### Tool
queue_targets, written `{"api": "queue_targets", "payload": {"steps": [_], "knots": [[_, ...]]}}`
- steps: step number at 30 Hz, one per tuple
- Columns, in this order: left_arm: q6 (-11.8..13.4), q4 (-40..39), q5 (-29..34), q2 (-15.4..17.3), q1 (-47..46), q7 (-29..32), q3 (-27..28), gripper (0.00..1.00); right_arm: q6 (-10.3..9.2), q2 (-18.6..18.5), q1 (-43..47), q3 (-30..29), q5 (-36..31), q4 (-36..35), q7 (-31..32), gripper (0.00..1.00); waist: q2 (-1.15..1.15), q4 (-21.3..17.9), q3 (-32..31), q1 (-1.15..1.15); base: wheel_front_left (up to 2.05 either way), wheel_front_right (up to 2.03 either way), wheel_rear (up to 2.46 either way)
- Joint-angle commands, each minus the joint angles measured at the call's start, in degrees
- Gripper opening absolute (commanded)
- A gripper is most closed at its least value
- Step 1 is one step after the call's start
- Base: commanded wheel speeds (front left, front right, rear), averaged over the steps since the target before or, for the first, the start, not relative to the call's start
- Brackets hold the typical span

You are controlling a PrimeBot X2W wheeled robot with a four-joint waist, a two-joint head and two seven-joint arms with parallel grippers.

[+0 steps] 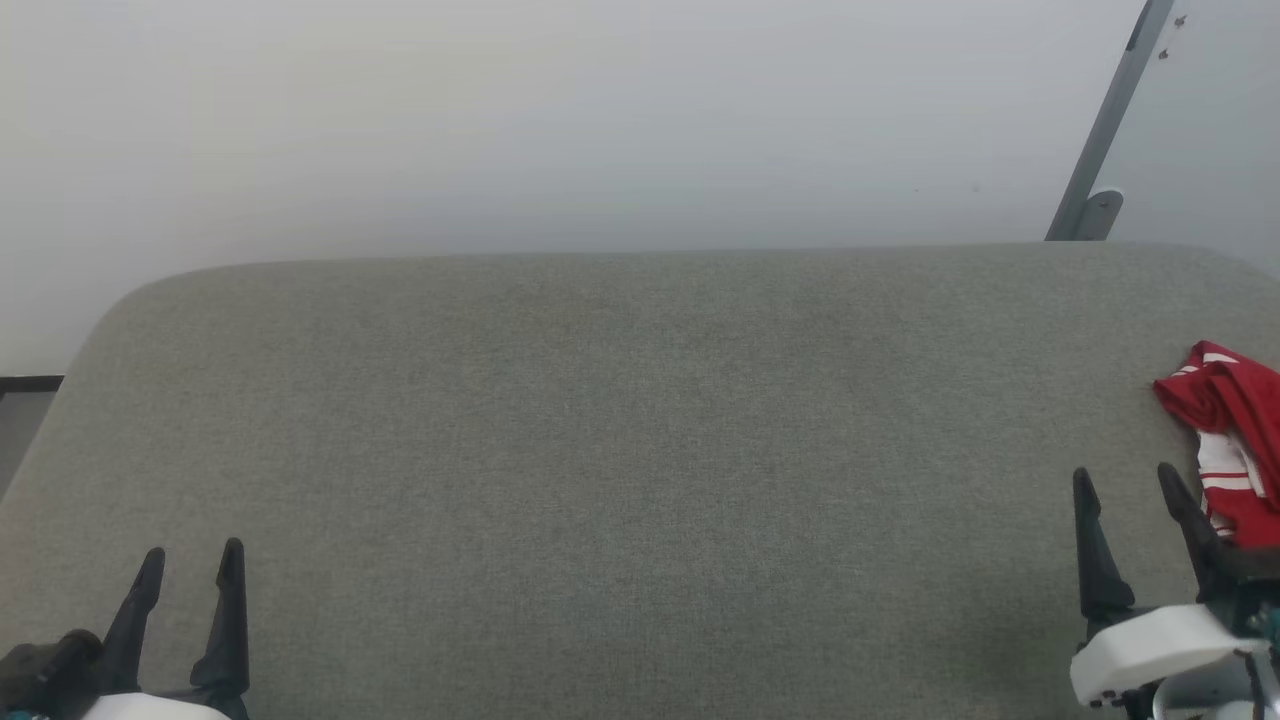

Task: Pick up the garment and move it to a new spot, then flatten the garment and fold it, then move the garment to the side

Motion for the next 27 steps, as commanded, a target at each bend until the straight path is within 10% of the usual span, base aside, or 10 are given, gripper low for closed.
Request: {"api": "queue_targets", "payload": {"steps": [1, 27], "knots": [[-0.04, -0.15, -0.17, -0.16, 0.67, -0.13, 0.23, 1.00, 0.00, 0.49, 1.00, -0.24, -0.60, -0.93, -0.25, 1.00, 0.00, -0.11, -0.01, 0.00, 0.00, 0.00, 0.00], [-0.04, -0.86, 0.52, 0.05, 0.82, -0.14, -1.75, 1.00, 0.00, 2.64, 4.09, -0.11, -1.01, -3.63, -0.26, 1.00, 0.00, -0.81, 0.21, 0.00, 0.00, 0.00, 0.00]]}}
